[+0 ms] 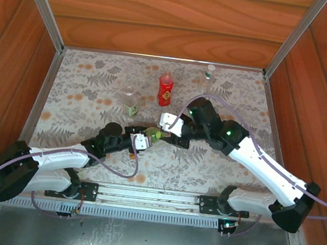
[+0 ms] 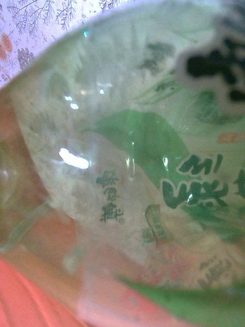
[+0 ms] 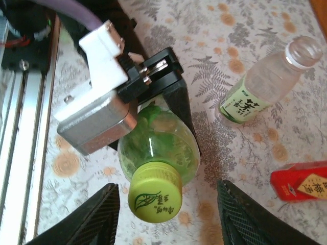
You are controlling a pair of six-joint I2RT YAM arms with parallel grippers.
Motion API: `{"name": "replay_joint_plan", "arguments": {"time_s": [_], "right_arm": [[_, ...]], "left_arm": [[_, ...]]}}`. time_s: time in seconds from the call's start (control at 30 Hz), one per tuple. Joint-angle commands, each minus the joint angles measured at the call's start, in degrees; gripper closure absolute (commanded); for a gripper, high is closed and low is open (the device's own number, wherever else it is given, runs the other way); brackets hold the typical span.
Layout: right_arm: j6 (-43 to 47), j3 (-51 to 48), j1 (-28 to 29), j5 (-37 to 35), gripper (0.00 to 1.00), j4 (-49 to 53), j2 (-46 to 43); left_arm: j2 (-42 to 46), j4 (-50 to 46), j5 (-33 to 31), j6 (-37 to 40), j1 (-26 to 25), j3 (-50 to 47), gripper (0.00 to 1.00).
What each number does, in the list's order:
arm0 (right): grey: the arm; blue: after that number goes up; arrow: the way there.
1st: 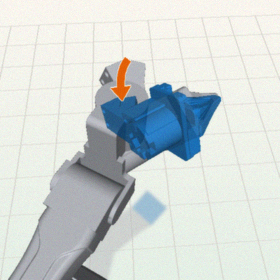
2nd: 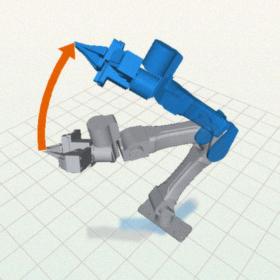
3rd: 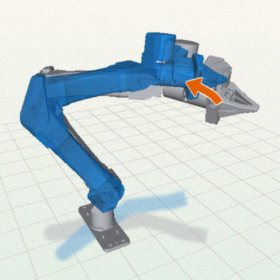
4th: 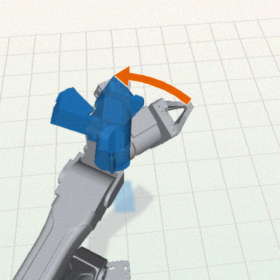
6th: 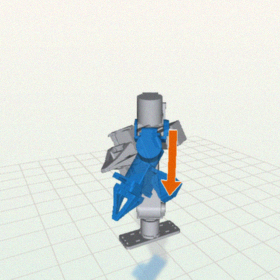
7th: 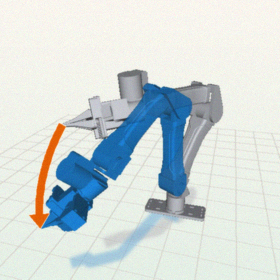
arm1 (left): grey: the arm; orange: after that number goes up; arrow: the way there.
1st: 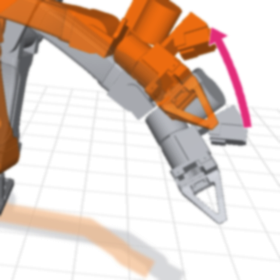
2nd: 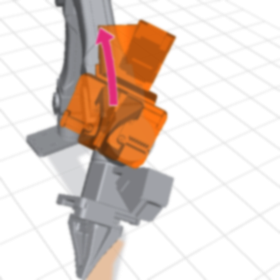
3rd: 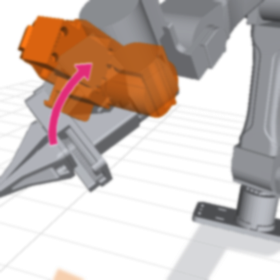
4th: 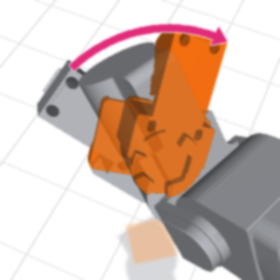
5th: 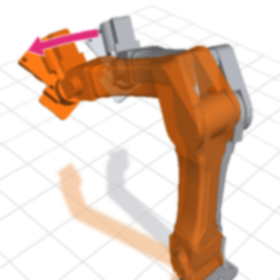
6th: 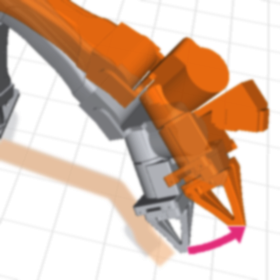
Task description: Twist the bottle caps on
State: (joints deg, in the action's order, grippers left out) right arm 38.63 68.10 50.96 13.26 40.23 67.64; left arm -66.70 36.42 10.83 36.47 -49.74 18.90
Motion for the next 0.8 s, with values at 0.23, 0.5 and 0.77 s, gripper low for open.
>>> {"name": "replay_joint_plan", "arguments": {"time_s": [0.23, 0.5, 0.77], "right_arm": [[7.85, 1.16, -0.25, 2.26, 0.71, 3.0, 2.32], [-8.56, -1.0, -0.31, -3.8, 0.97, -3.83, 0.79], [-57.91, -4.68, 0.02, -9.91, 1.0, -12.67, 0.46]], "left_arm": [[0.33, 1.15, 1.14, 1.06, -0.33, 0.45, 0.48], [0.7, 1.17, 0.25, 1.03, -0.33, 0.53, 0.48], [-0.61, 1.1, -1.65, 1.38, -0.31, 0.88, 0.48]]}}
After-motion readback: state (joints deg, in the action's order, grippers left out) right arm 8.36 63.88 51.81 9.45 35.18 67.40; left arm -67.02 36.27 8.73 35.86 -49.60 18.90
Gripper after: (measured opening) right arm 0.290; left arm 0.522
